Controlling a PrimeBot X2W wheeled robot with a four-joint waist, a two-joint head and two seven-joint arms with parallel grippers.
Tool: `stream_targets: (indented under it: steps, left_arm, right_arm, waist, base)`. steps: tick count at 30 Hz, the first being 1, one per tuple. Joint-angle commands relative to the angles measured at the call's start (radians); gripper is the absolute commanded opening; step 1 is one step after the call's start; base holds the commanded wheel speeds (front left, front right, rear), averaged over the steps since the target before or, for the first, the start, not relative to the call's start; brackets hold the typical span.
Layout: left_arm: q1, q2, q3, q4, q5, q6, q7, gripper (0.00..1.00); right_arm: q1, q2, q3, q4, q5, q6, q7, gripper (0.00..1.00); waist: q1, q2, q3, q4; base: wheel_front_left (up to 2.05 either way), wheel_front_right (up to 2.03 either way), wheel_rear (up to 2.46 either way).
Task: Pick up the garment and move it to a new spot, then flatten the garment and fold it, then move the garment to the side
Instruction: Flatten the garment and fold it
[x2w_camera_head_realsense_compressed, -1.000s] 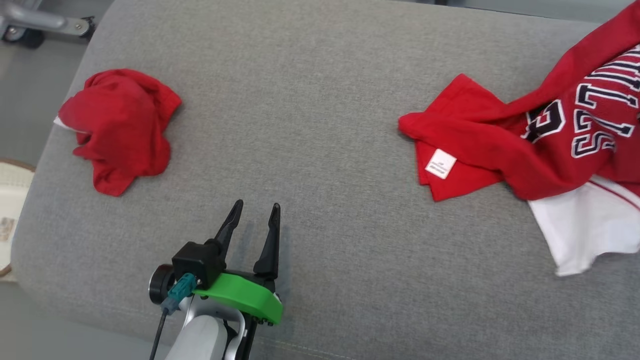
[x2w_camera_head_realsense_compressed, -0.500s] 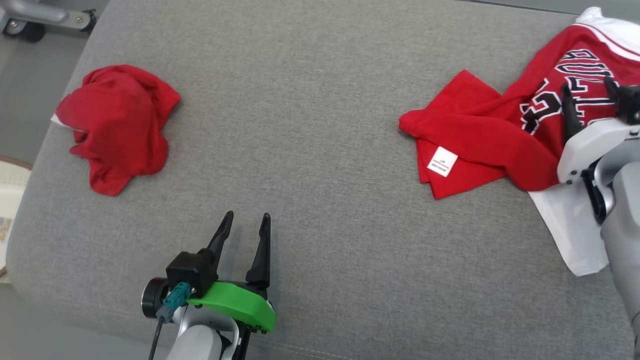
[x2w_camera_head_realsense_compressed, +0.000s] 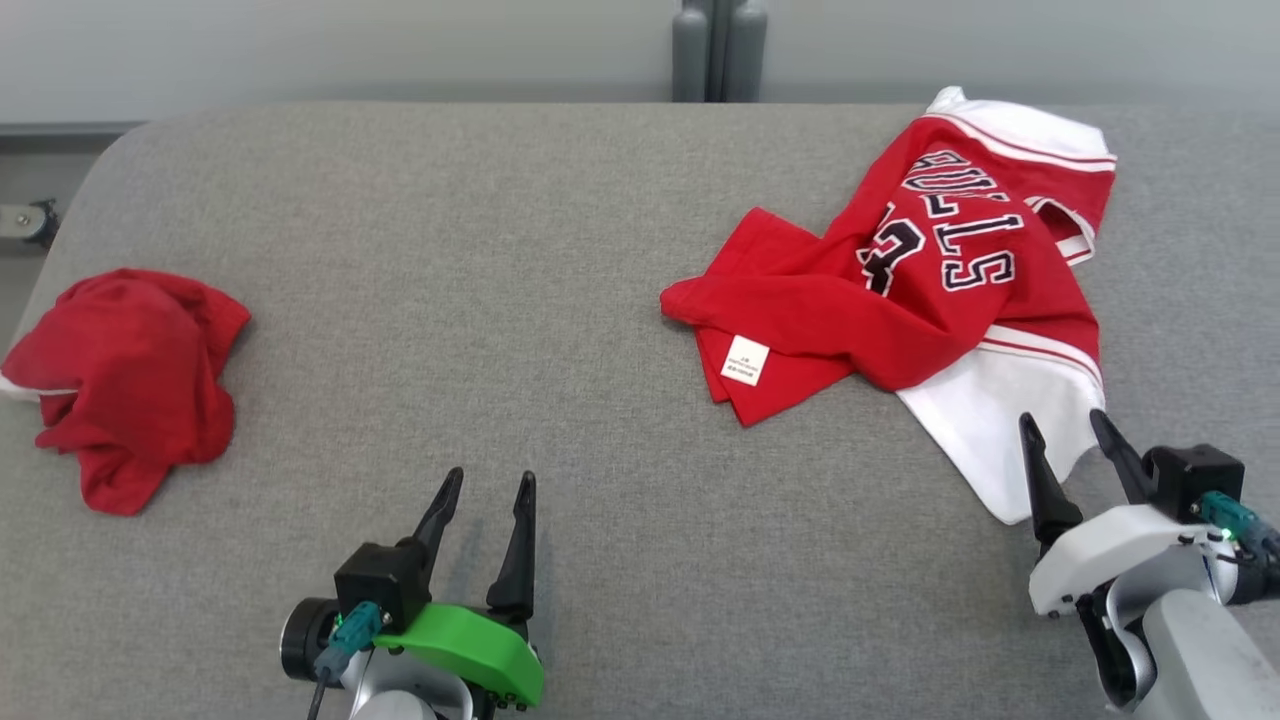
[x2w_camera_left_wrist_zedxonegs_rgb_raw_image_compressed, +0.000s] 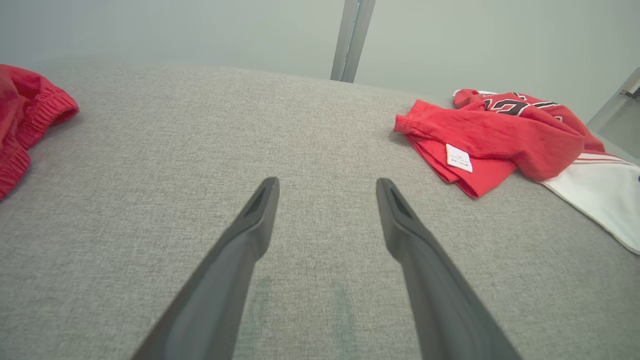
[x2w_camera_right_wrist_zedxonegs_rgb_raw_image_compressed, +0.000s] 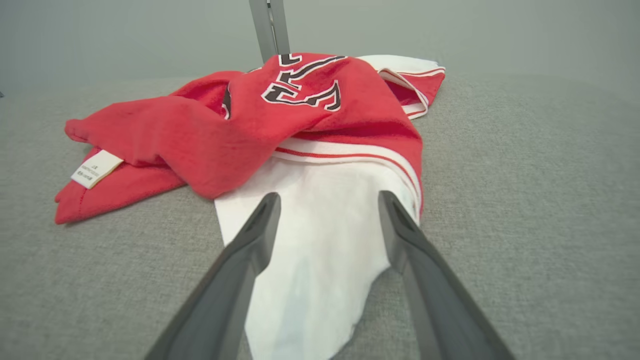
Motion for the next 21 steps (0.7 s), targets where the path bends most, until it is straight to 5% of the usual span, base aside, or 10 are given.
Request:
stream_targets:
  steps: [1, 18, 19, 21]
  left_arm:
    - [0.02, 0.003, 0.001, 0.003, 0.006, -0.001, 0.0, 1.0]
    - [0.015, 0.003, -0.002, 0.034, 0.043, -0.023, 0.0, 1.0]
    - [0.014, 0.003, 0.0, 0.034, 0.044, -0.025, 0.0, 1.0]
    - [0.015, 0.003, 0.005, 0.036, 0.045, -0.027, 0.0, 1.0]
  right_arm:
    - [0.028, 0.006, -0.003, -0.006, 0.014, -0.001, -0.003, 1.0]
    - [0.041, 0.061, 0.028, 0.189, 0.089, -0.001, -0.003, 1.0]
    - [0.038, 0.067, 0.033, 0.213, 0.096, -0.001, 0.0, 0.93]
    - [0.029, 0.074, 0.064, 0.268, 0.121, -0.001, 0.004, 0.0]
  waist:
    - [0.0, 0.0, -0.064, -0.056]
    - [0.0, 0.0, -0.04, 0.009]
    - [0.0, 0.0, -0.039, 0.011]
    - [0.0, 0.0, -0.038, 0.011]
  base:
    - [0.0, 0.0, 0.0]
    - [0.0, 0.0, 0.0]
    - [0.0, 0.0, 0.0]
    - [0.0, 0.0, 0.0]
